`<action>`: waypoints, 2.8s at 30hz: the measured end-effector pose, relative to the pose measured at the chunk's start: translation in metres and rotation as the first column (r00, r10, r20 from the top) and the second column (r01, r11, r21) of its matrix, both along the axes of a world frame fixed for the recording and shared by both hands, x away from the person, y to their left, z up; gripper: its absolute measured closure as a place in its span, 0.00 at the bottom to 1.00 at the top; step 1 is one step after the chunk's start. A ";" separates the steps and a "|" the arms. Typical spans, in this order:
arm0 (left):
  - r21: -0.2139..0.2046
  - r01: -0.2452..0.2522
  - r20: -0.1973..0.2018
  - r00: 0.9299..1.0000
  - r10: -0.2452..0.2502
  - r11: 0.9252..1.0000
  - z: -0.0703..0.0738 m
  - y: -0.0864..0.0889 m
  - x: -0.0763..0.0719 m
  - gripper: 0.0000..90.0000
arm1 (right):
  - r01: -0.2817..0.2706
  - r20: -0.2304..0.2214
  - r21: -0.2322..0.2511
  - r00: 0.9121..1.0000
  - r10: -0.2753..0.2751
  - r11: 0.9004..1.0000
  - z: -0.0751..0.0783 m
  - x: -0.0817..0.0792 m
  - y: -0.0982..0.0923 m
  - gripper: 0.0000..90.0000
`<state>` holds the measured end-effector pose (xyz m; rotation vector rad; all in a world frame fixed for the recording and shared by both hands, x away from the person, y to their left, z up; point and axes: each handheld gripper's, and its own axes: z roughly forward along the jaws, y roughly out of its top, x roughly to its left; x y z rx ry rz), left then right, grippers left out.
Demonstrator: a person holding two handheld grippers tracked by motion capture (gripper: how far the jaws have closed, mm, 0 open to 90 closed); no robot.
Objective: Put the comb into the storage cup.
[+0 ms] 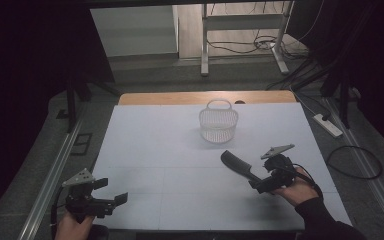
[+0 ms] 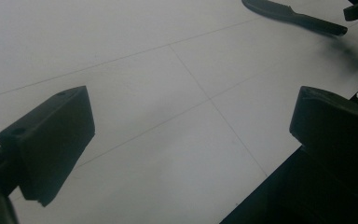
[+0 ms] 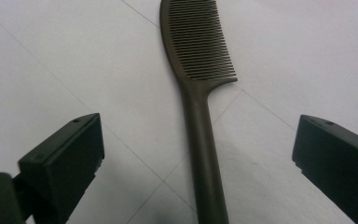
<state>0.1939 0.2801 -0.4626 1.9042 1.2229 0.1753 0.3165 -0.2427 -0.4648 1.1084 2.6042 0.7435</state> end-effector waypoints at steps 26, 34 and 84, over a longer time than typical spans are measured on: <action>-0.001 -0.001 -0.003 1.000 0.001 1.000 0.000 0.000 0.000 0.01 | 0.006 -0.001 -0.042 1.000 -0.006 0.999 -0.014 0.003 -0.004 0.00; 0.000 0.000 -0.003 1.000 0.000 1.000 0.000 0.000 0.000 0.01 | -0.009 -0.020 -0.068 1.000 0.008 0.998 -0.024 0.006 -0.003 0.00; 0.009 0.000 -0.003 1.000 0.000 1.000 0.000 -0.001 0.001 0.01 | -0.081 -0.124 -0.144 0.990 0.064 0.986 -0.032 0.015 0.003 0.80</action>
